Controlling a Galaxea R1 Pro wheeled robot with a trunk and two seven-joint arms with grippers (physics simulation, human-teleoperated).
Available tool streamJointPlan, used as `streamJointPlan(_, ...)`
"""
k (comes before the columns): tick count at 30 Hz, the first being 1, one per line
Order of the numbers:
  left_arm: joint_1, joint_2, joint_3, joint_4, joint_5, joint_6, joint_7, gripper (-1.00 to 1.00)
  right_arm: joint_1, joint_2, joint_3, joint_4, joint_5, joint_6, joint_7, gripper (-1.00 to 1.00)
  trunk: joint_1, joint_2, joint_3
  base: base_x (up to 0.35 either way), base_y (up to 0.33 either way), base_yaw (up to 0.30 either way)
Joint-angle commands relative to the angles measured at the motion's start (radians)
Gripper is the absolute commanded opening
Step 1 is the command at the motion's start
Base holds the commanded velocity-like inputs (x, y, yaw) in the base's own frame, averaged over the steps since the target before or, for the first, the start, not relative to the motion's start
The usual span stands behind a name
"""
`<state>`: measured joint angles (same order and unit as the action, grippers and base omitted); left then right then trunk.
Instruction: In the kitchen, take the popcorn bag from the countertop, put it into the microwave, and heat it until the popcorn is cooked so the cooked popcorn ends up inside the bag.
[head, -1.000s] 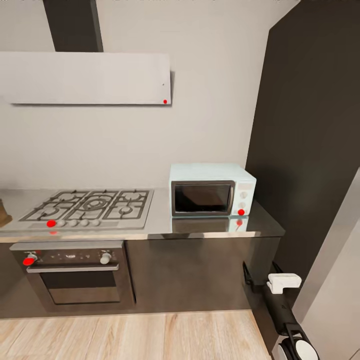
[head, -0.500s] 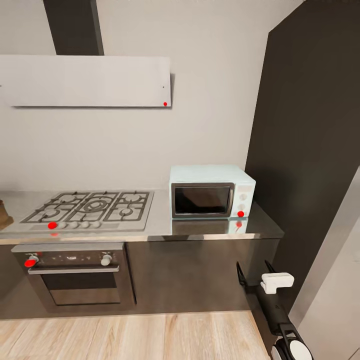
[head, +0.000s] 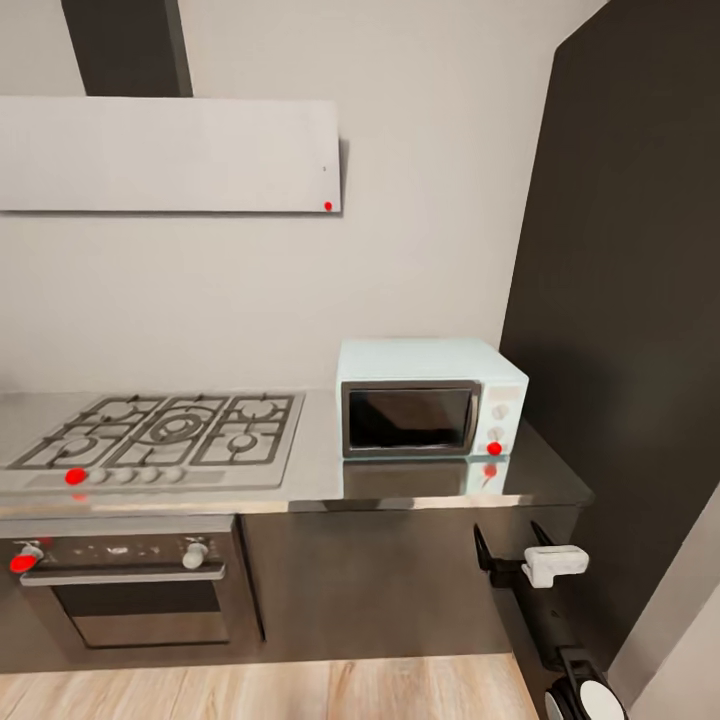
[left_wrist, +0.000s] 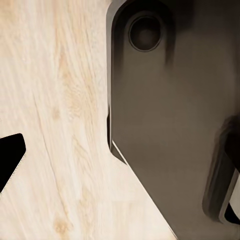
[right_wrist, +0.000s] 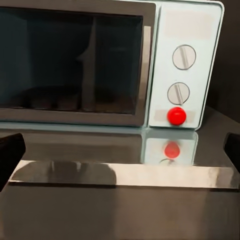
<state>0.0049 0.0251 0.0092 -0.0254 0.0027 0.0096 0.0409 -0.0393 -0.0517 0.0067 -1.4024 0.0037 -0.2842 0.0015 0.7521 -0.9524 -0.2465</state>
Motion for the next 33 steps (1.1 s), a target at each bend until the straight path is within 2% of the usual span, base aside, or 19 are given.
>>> streamJointPlan(1,0.001,0.0,0.001,-0.002,0.0,0.001,0.002,1.0,-0.001,0.0,0.0,0.0,0.0,-0.003,0.0,1.0,0.001,-0.001,-0.001,0.344,0.0,0.0)
streamJointPlan(10,0.0,0.001,0.002,-0.002,0.0,0.001,0.002,1.0,-0.001,0.0,-0.005,0.0,-0.001,-0.004,-0.005,1.0,0.001,-0.001,-0.001,0.343,0.0,0.0)
streamJointPlan(17,0.001,-0.002,0.001,-0.002,0.0,0.001,0.002,1.0,-0.001,0.0,-0.026,0.0,-0.001,-0.006,-0.005,1.0,0.001,-0.001,-0.001,0.134,0.0,0.0)
streamJointPlan(33,0.0,-0.002,0.001,-0.002,0.0,0.001,0.002,1.0,-0.001,0.0,-0.028,0.0,-0.001,-0.007,-0.005,1.0,0.001,-0.001,-0.001,0.146,0.0,0.0)
